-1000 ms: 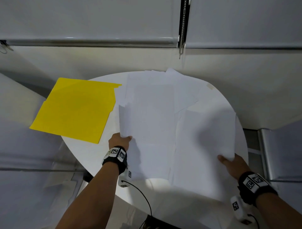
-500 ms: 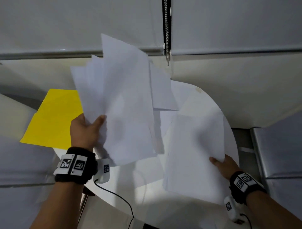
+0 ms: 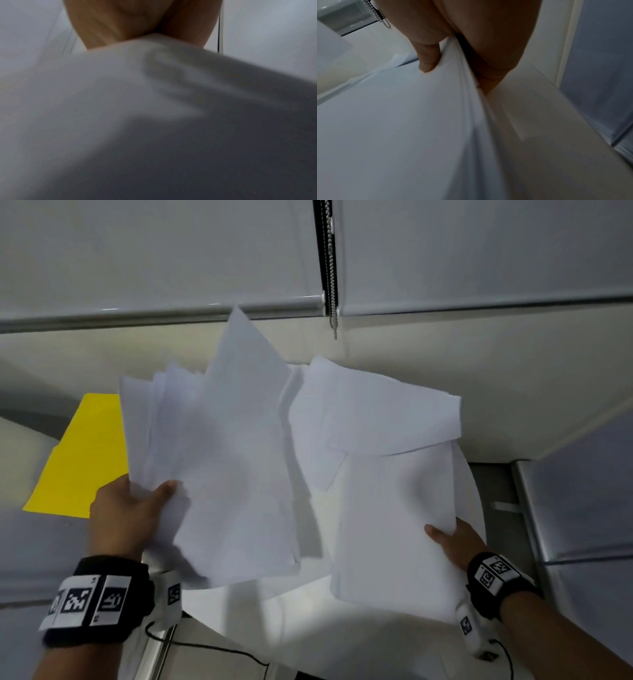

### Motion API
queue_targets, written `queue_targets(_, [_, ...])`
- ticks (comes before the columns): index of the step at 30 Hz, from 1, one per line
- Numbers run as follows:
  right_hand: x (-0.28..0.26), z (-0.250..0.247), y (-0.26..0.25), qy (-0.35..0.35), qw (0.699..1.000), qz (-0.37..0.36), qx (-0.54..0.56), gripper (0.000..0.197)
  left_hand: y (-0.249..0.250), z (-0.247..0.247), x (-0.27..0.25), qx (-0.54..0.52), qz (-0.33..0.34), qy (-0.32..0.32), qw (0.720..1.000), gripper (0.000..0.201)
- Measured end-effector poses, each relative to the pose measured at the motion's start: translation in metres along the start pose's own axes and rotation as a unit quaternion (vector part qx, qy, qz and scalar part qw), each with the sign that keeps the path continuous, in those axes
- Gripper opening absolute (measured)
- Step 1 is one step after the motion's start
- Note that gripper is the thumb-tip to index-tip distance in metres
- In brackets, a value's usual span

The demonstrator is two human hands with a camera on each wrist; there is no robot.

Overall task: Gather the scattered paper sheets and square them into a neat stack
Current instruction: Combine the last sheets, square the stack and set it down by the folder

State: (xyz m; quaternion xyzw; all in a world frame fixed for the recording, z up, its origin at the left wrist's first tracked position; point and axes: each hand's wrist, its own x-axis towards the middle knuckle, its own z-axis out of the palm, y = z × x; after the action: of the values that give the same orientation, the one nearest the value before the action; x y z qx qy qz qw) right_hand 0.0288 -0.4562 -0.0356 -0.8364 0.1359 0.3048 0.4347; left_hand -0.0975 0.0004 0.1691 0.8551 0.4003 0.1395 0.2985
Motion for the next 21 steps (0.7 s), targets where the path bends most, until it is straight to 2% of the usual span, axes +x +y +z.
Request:
queue_targets(4, [0.001,0.001,-0.001,-0.002,1.000,-0.001,-0.003,0.046,-0.011,-0.008,0.000,0.054,0.014,0.031,0.998,0.052])
queue_targets(6, [0.002,0.001,-0.002,-0.006,1.000,0.000,0.000,0.046,-0.016,-0.012,0.003,0.040,0.014,0.047,0.998,0.051])
queue_targets(8, [0.002,0.000,-0.002,-0.009,1.000,0.002,-0.003,0.046,-0.008,-0.014,0.007,-0.063,-0.014,0.042,0.997,0.058])
queue_targets(11, [0.002,-0.001,-0.003,-0.010,1.000,-0.004,-0.002,0.045,0.023,-0.013,0.001,-0.156,-0.011,-0.007,0.988,0.047])
queue_targets(14, [0.002,-0.003,-0.003,-0.021,1.000,-0.003,-0.007,0.046,0.049,0.001,-0.013,-0.305,0.011,0.002,0.952,0.036])
queue_targets(16, [0.000,-0.005,-0.004,-0.032,0.999,0.001,-0.018,0.047,0.054,0.024,-0.018,-0.378,-0.015,-0.044,0.925,0.035])
queue_targets(17, [-0.002,-0.006,-0.005,-0.038,0.999,0.002,-0.018,0.047,0.055,0.041,-0.022,-0.395,-0.031,-0.088,0.914,0.037])
queue_targets(21, [-0.010,-0.007,-0.002,-0.038,0.999,0.002,-0.010,0.051,0.037,0.121,-0.048,-0.321,-0.071,-0.274,0.904,0.049])
